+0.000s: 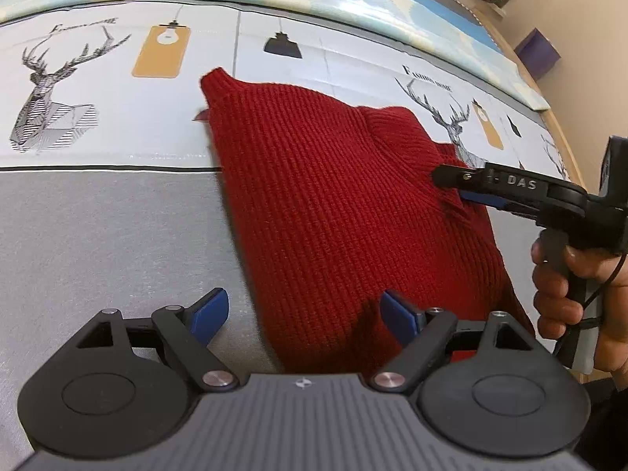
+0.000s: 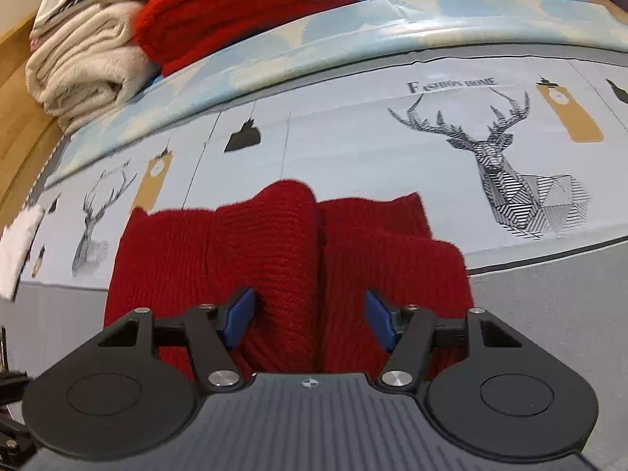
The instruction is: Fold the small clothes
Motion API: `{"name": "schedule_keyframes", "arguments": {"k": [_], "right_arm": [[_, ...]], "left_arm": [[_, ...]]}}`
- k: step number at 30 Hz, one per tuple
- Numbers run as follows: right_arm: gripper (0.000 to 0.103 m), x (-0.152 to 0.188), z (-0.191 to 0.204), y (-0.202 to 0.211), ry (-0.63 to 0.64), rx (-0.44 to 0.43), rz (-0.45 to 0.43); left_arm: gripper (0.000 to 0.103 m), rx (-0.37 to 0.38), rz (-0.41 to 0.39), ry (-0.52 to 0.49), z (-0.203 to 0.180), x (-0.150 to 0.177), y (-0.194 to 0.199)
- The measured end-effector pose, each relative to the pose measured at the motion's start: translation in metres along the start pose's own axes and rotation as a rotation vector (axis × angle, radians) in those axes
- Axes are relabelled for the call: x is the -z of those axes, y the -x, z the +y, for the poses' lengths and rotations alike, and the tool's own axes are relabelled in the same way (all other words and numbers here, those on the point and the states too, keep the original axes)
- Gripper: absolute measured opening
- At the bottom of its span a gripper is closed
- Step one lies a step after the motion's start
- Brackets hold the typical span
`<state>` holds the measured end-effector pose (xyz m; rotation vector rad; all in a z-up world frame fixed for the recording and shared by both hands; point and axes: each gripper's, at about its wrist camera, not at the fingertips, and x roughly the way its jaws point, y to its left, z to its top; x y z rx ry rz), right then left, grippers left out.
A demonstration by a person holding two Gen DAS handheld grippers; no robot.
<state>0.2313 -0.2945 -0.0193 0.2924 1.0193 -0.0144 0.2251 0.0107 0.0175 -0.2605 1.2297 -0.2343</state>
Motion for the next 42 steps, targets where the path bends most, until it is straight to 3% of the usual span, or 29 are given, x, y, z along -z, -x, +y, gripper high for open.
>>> {"name": "schedule_keyframes", "arguments": {"k": [3,11,12,13,15,17,19,21,23,26,29,32,35,38,39,41,42], "right_arm": [[0.063,-0.002,-0.006,0.002,-0.041,-0.017,-0.003],[0.066,0.002,0.001,-0.006,0.002,-0.085,0.057],[0.051,0.002,0.002,-0.006,0.008,-0.101,0.06],[0.028,0.003,0.005,-0.006,0.021,-0.125,0.064],[0.016,0.002,0.01,0.001,0.06,-0.139,0.02],[0.014,-0.002,0.008,0.016,0.034,-0.178,-0.043],[0.014,-0.007,-0.001,0.03,-0.02,-0.17,-0.1],[0.014,-0.007,-0.008,0.034,-0.035,-0.088,-0.116],[0.014,-0.003,-0.015,0.027,-0.044,-0.004,-0.076],[0.018,0.003,-0.024,0.011,-0.064,0.0,0.021],[0.027,0.002,-0.017,0.017,-0.009,0.027,0.002],[0.034,0.0,-0.017,0.034,0.003,0.024,-0.045],[0.035,0.002,-0.016,0.055,0.079,-0.071,-0.055],[0.04,0.015,-0.007,0.065,0.228,-0.188,0.017],[0.04,0.021,-0.003,0.066,0.28,-0.185,0.043],[0.04,0.036,-0.001,0.055,0.369,-0.099,0.11],[0.047,0.041,-0.005,0.047,0.377,-0.049,0.151]], "left_arm": [[0.088,-0.007,-0.012,0.011,0.005,-0.002,0.003],[0.088,-0.018,-0.018,0.004,-0.002,-0.004,0.0],[0.088,-0.019,-0.019,0.0,-0.003,-0.003,-0.001],[0.088,-0.021,-0.022,-0.004,-0.005,-0.004,-0.001],[0.087,-0.018,-0.039,-0.009,-0.009,-0.004,0.0],[0.086,-0.005,-0.071,-0.014,-0.013,-0.006,0.004],[0.086,0.009,-0.1,-0.03,-0.019,-0.008,0.007],[0.086,0.021,-0.125,-0.064,-0.028,-0.008,0.01],[0.086,0.027,-0.137,-0.098,-0.038,-0.006,0.01],[0.083,0.04,-0.132,-0.15,-0.051,-0.003,0.006],[0.071,0.017,-0.056,-0.224,-0.058,0.004,-0.012],[0.07,-0.077,0.061,-0.24,-0.052,0.012,-0.038],[0.07,-0.06,0.034,-0.237,-0.051,0.01,-0.032],[0.07,-0.046,-0.025,-0.224,-0.051,0.006,-0.022],[0.07,-0.035,-0.044,-0.21,-0.049,0.003,-0.019],[0.07,-0.012,-0.085,-0.174,-0.047,-0.002,-0.014],[0.07,-0.006,-0.101,-0.162,-0.048,-0.005,-0.013]]}}
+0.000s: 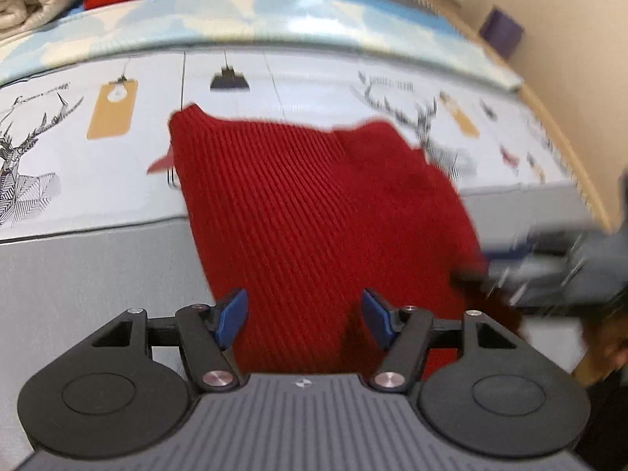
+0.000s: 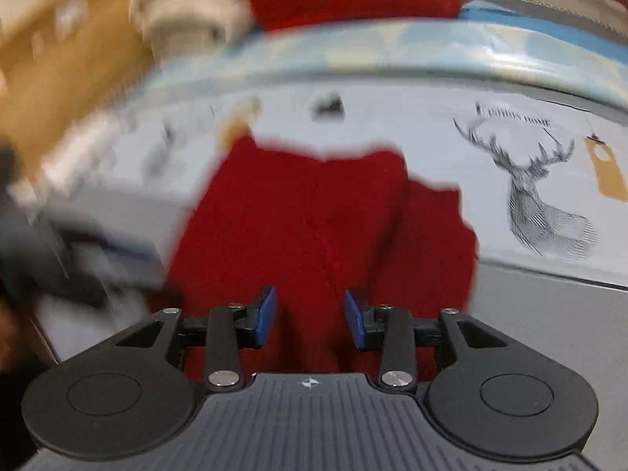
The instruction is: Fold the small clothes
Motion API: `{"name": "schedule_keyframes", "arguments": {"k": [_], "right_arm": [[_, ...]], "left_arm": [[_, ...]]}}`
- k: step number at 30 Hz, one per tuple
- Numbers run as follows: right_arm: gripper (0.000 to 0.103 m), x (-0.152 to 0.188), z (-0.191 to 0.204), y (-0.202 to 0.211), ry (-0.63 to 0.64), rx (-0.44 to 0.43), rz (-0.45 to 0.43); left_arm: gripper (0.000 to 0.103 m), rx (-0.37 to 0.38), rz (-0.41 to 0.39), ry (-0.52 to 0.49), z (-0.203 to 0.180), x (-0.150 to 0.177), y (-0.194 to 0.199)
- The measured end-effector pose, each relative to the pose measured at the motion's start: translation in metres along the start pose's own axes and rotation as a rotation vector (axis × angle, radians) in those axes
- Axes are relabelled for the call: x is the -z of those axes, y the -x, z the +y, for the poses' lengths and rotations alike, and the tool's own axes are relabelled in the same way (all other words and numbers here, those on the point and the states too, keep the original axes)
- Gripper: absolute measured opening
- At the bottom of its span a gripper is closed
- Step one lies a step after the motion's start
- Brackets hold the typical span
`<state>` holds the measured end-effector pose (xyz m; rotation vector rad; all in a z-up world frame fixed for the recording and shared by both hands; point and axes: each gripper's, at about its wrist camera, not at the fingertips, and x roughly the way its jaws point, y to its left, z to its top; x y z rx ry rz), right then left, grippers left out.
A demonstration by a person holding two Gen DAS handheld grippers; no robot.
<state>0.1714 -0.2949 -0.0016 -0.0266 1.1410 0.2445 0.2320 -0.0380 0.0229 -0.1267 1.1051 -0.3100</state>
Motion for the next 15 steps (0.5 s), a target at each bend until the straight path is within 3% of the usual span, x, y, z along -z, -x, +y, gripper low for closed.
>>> {"name": "schedule_keyframes", "arguments": {"k": [2,5,6,12,14,15], "right_arm": [[0.051,0.006,-0.011,-0.011,-0.05,0.019,0.051],[0.051,0.004,-0.013,-0.009,-0.074,0.004,0.034],[0.052,0.005,-0.013,-0.009,-0.071,0.005,0.034],[0.051,0.008,-0.016,0.005,-0.071,-0.04,0.035],[0.054,0.014,-0.02,-0.001,-0.05,-0.018,0.082],[0.059,0.017,-0.02,-0.005,-0.037,0.005,0.105]], "left_arm": [[0.07,-0.003,-0.011,0.011,-0.001,-0.002,-0.004],[0.072,-0.103,0.099,-0.024,-0.004,0.006,-0.029],[0.073,-0.112,0.103,-0.017,-0.003,0.006,-0.031],[0.07,-0.071,-0.008,-0.037,-0.01,-0.004,-0.008],[0.072,-0.112,0.065,-0.044,-0.006,-0.001,-0.024],[0.081,-0.133,0.097,-0.037,-0.007,0.004,-0.031]]}}
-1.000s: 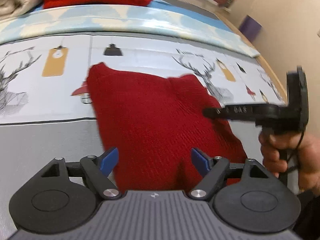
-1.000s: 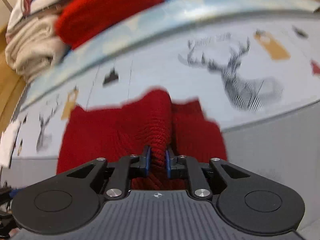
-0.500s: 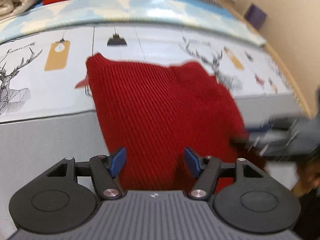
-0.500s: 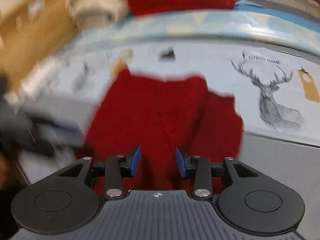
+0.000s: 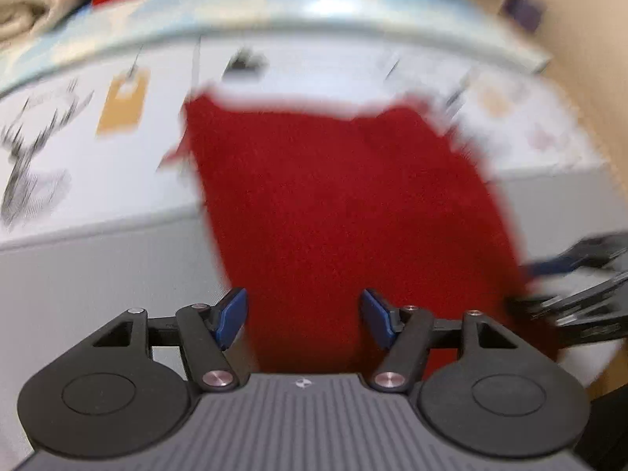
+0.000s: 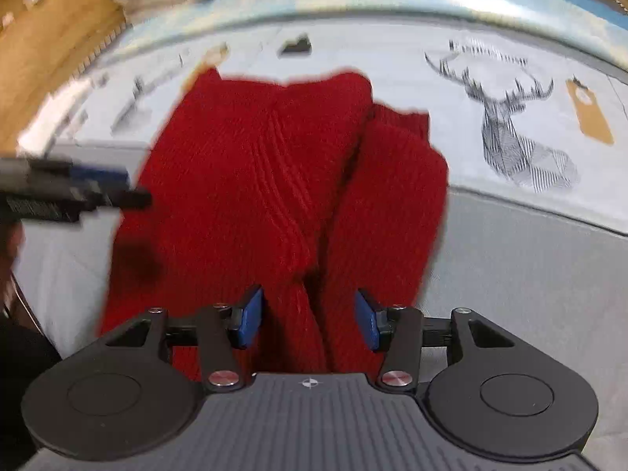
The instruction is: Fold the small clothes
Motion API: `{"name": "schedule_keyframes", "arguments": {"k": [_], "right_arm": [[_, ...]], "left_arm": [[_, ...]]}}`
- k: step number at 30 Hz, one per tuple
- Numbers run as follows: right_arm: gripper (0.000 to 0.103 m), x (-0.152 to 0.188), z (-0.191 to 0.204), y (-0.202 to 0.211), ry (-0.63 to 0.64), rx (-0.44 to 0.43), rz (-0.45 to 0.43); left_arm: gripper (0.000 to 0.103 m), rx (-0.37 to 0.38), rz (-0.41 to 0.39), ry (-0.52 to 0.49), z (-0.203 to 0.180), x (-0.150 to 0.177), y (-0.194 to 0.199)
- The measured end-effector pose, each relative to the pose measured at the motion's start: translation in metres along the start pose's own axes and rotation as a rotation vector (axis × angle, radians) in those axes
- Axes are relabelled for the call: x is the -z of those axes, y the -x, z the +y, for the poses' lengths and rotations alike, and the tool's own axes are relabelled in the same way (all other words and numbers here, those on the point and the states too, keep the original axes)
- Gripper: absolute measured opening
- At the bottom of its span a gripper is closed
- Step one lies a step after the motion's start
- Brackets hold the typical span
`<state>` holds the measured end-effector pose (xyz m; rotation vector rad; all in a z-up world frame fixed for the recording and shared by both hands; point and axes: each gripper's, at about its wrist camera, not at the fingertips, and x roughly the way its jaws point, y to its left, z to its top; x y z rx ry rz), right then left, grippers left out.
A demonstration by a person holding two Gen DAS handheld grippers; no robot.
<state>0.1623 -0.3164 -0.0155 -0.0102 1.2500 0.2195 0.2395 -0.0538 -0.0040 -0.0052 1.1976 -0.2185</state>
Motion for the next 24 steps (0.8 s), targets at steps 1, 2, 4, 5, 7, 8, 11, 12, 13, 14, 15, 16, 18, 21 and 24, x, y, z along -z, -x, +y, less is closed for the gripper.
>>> {"name": "schedule_keyframes", "arguments": {"k": [1,2,4,5,7,8,11,12,13,14,15,16,18,21,24], "right_arm": [[0.06,0.002,0.0,-0.004,0.015,0.014,0.016],[0.061,0.003,0.001,-0.005,0.025,0.014,0.018],[0.061,0.004,0.003,0.0,0.031,0.017,-0.001],[0.061,0.003,0.002,0.004,0.021,0.012,-0.013],[0.061,0.004,0.002,0.016,-0.002,0.005,-0.05],[0.061,0.005,0.004,0.024,-0.01,0.008,-0.076],[0.062,0.01,0.01,0.052,-0.035,0.096,-0.188],[0.063,0.011,0.013,0.062,-0.046,0.126,-0.228],[0.065,0.015,0.015,0.074,-0.067,0.15,-0.274],[0.066,0.02,0.015,0.083,-0.09,0.158,-0.309],[0.068,0.025,0.016,0.093,-0.119,0.163,-0.348],[0.072,0.031,0.017,0.103,-0.146,0.167,-0.386],[0.075,0.047,0.02,0.12,-0.18,0.178,-0.456],[0.086,0.073,0.027,0.135,-0.204,0.199,-0.537],[0.087,0.098,0.038,0.14,-0.22,0.195,-0.609]], "left_arm": [[0.082,-0.008,0.008,0.02,0.002,0.001,-0.002],[0.082,-0.004,0.002,0.022,0.002,-0.001,0.001],[0.082,-0.012,-0.032,-0.006,-0.002,-0.002,0.011],[0.082,-0.017,-0.055,-0.02,-0.004,0.0,0.017],[0.084,-0.032,-0.104,-0.03,-0.008,0.007,0.033],[0.084,-0.038,-0.128,-0.028,-0.008,0.01,0.042],[0.088,-0.015,-0.182,0.043,-0.001,0.017,0.069],[0.09,-0.006,-0.186,0.082,0.001,0.019,0.077],[0.09,-0.006,-0.184,0.103,0.001,0.021,0.084],[0.09,-0.013,-0.183,0.111,0.001,0.024,0.09],[0.09,-0.025,-0.19,0.11,-0.001,0.028,0.098],[0.09,-0.035,-0.199,0.107,-0.004,0.032,0.105],[0.09,-0.044,-0.219,0.108,-0.007,0.042,0.119],[0.09,-0.039,-0.246,0.133,-0.01,0.063,0.138],[0.09,-0.038,-0.285,0.147,-0.013,0.084,0.153]]}}
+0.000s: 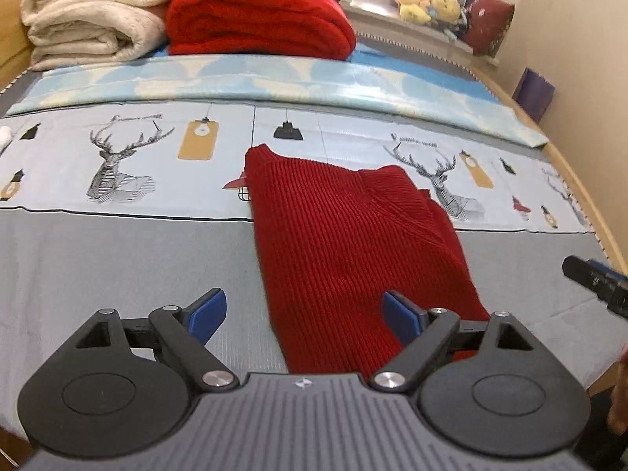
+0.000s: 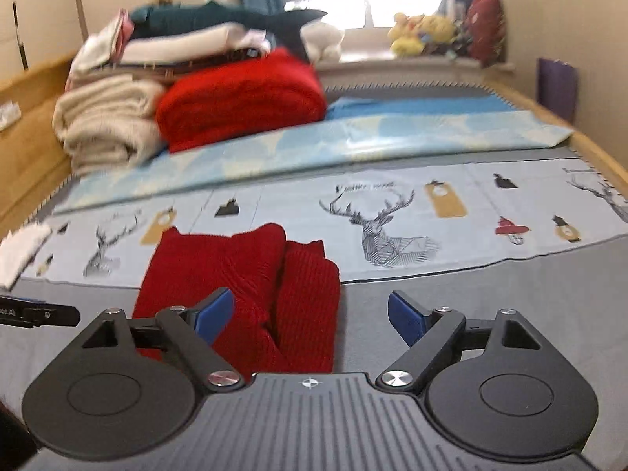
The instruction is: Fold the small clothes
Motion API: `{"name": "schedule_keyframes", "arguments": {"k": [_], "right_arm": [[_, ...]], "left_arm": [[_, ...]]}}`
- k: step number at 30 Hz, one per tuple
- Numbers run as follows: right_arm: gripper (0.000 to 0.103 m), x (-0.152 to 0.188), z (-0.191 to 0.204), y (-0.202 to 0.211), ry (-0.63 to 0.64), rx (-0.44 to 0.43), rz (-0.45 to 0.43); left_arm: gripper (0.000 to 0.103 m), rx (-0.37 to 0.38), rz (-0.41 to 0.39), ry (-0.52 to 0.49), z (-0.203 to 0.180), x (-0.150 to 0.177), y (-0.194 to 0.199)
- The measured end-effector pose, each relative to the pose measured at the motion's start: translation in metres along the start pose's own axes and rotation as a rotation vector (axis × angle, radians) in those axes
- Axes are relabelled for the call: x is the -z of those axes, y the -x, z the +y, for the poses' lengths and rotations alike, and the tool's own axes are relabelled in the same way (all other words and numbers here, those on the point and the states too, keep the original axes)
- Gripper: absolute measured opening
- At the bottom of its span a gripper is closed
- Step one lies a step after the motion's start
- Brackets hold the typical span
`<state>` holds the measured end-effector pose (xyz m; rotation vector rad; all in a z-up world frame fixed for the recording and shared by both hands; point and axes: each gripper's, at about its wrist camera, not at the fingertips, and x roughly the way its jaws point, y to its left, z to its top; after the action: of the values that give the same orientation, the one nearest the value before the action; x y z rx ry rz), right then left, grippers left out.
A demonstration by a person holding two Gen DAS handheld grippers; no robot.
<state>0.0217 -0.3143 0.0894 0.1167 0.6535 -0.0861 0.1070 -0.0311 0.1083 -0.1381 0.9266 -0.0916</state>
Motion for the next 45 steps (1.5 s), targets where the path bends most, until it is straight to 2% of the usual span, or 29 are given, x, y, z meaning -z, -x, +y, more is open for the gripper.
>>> {"name": "schedule_keyframes", "arguments": {"k": [3,4,8,9,11,13,16,22,27,34,40,45], "right_arm": [[0.09,0.022,0.008,0.013,0.003,0.007,-0.042],[0.09,0.028,0.013,0.015,0.011,0.012,-0.035],[0.09,0.044,0.034,0.02,0.083,-0.001,-0.005],[0.091,0.047,0.04,0.018,0.117,0.004,0.006],[0.091,0.051,0.048,0.017,0.166,0.022,0.016],[0.091,0.053,0.052,0.015,0.176,0.03,0.019],[0.091,0.054,0.053,0.009,0.16,0.042,0.037],[0.091,0.057,0.051,-0.003,0.165,0.063,0.07],[0.091,0.052,0.049,-0.006,0.121,0.062,0.096],[0.091,0.062,0.048,-0.02,0.133,0.064,0.144],[0.091,0.062,0.05,-0.022,0.12,0.029,0.15],[0.091,0.063,0.059,-0.022,0.169,0.001,0.141]], "left_arm": [[0.095,-0.021,-0.078,-0.039,-0.008,0.02,0.02],[0.1,-0.033,-0.106,-0.06,-0.012,0.027,0.024],[0.102,-0.066,-0.232,-0.137,-0.03,0.068,0.033],[0.102,-0.054,-0.225,-0.131,-0.033,0.079,0.03],[0.102,-0.01,-0.156,-0.112,-0.039,0.087,0.024],[0.102,0.014,-0.154,-0.144,-0.046,0.089,0.022],[0.102,-0.025,-0.151,-0.163,-0.045,0.088,0.014],[0.102,-0.062,-0.093,-0.035,-0.02,0.075,-0.005],[0.102,-0.039,-0.043,-0.004,-0.012,0.073,-0.012],[0.102,-0.042,-0.04,-0.002,-0.013,0.071,-0.016],[0.102,-0.031,-0.023,0.003,-0.014,0.072,-0.021],[0.102,-0.033,-0.024,-0.019,-0.016,0.073,-0.023]]}}
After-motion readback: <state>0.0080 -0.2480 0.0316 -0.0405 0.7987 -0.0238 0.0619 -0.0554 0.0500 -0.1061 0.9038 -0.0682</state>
